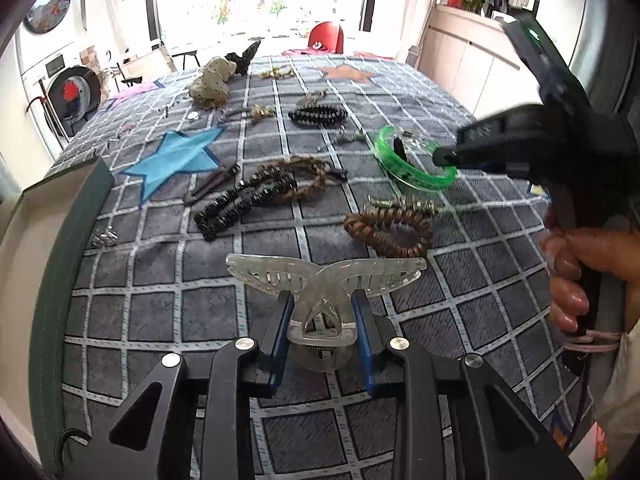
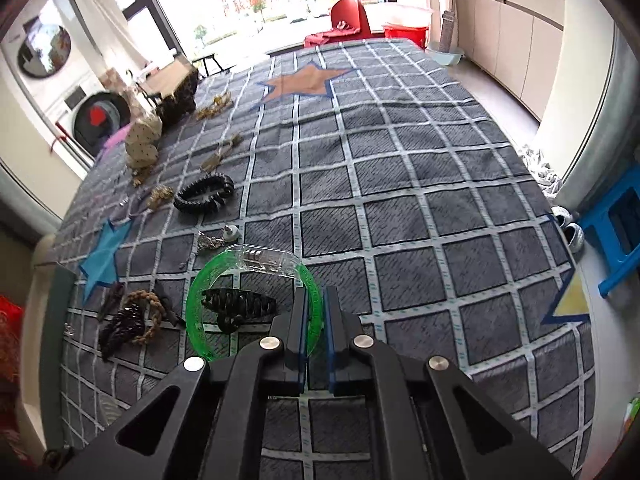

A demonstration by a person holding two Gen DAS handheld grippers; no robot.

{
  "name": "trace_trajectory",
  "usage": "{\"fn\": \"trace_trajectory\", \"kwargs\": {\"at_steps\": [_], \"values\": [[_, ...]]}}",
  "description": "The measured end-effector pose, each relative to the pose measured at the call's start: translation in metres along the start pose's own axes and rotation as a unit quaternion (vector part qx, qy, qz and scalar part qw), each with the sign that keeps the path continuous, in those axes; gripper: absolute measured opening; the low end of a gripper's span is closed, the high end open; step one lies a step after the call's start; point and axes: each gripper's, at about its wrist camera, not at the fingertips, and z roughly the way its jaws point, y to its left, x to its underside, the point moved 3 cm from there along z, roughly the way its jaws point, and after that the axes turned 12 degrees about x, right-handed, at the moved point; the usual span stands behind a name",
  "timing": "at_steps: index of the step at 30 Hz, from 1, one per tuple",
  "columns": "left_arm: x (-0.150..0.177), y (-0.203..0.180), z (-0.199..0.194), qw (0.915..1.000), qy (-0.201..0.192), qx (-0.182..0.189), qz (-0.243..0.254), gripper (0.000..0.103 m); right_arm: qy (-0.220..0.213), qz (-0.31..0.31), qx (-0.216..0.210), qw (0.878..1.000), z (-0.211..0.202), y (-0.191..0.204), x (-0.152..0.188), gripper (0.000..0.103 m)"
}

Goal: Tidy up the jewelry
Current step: 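Close left tool on clear claw clip while right tool grasps green bangle, then carry clear claw clip with left tool and green bangle with right tool to box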

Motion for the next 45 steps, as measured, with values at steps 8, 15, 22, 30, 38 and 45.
{"fn": "trace_trajectory", "kwargs": {"at_steps": [8,15,22,30,38,45], "values": [[-0.003,0.000,-0.023,0.9998,-0.020,0.002,0.006,0.031,-0.012,0.009,-0.021,1.000,-0.029,-0.007,0.010,0.008],[0.000,0.009,-0.048,0.9993,-0.037,0.002,0.001,0.031,-0.013,0.009,-0.033,0.999,-0.052,-0.005,0.026,0.008],[0.003,0.029,-0.080,0.9981,-0.061,-0.002,-0.013,0.031,-0.020,-0.004,-0.041,0.999,-0.079,0.012,0.040,0.008],[0.006,0.067,-0.116,0.9948,-0.092,-0.013,-0.042,0.031,-0.040,-0.036,-0.053,0.997,-0.110,0.055,0.035,0.008],[0.000,0.123,-0.148,0.9881,-0.125,-0.033,-0.083,0.031,-0.050,-0.089,-0.082,0.991,-0.128,0.127,0.025,0.008],[-0.008,0.187,-0.171,0.9783,-0.145,-0.073,-0.129,0.031,-0.052,-0.151,-0.112,0.981,-0.134,0.212,0.013,0.008]]}}
